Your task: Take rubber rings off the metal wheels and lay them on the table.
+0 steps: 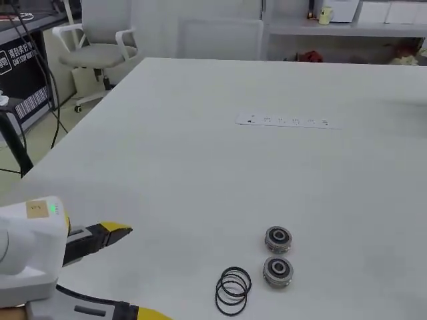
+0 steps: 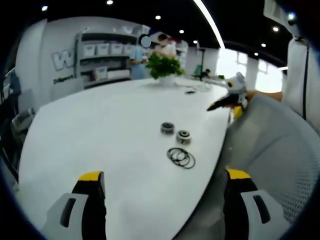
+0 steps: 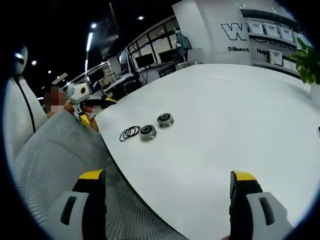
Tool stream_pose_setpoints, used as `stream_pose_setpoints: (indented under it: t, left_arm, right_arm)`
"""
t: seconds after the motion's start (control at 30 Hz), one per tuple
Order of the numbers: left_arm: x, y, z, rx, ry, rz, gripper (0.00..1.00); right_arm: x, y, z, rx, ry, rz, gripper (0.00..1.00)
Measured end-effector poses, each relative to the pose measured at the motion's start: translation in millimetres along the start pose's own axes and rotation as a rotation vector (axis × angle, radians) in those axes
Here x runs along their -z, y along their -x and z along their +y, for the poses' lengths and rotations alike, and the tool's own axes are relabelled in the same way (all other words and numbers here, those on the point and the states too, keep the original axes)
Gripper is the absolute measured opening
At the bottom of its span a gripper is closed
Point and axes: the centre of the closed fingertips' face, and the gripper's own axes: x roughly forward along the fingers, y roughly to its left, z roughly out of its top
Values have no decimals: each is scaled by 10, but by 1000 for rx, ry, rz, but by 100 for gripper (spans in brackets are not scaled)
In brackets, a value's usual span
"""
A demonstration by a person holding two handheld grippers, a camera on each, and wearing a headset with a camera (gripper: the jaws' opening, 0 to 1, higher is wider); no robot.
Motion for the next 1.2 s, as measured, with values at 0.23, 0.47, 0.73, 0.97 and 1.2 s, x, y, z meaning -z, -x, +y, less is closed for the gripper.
stream_pose_setpoints:
  t: [0.23,0.47,0.73,0.97,1.2]
  left_arm:
    - [6,-5,4,0,3,0,100]
    - [28,-24,-5,4,0,8,100]
    - [44,-35,-18,11,-7,15,100]
    - [48,-17,-9,10,-7,11,100]
    - [64,-7,-5,12,-6,10,100]
  right_arm:
    - [104,-22,10,-2,-2,30,100]
    - [164,-32,23,-5,1,45,100]
    - [159,-25,36,3,-7,36,100]
    - [157,-15,33,13,-7,36,100]
    - [160,-12,45,16,-6,41,99]
